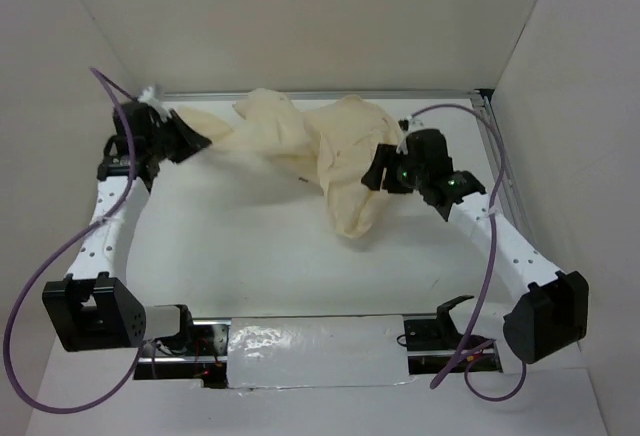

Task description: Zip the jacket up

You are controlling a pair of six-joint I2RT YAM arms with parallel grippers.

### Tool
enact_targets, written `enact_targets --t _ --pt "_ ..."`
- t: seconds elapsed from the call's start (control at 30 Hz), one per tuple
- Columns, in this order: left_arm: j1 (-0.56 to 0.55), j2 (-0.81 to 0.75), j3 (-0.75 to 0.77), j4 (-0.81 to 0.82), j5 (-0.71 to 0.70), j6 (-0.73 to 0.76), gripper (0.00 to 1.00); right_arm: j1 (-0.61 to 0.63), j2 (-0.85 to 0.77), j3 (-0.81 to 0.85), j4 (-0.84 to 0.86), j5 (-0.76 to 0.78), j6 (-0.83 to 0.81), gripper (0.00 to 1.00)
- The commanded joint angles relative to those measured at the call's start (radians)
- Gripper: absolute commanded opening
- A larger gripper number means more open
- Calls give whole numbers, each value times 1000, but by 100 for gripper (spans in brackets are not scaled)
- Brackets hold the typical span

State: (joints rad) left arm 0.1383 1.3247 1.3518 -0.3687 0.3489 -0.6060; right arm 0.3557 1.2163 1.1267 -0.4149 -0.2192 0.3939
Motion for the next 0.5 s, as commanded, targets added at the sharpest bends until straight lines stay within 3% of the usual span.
enact_targets --t 0.0,0.03,0.07,0.13,0.23,0.47 --pt "-54 -83 -268 102 9 -21 0 0 -81 -179 -10 195 69 69" --pt "-78 -109 -314 128 7 -23 0 5 -101 -212 -25 216 83 73" --pt "-89 -149 -392 134 6 -21 0 11 -144 -243 -44 248 103 86" --pt "-111 -182 -459 119 -31 -34 0 28 -190 -332 -42 251 114 100" --pt "-120 -225 -485 94 -66 -43 0 57 -230 -389 -39 244 114 100" --pt "-123 -277 -485 51 -106 -32 0 69 -38 -380 -87 417 230 100"
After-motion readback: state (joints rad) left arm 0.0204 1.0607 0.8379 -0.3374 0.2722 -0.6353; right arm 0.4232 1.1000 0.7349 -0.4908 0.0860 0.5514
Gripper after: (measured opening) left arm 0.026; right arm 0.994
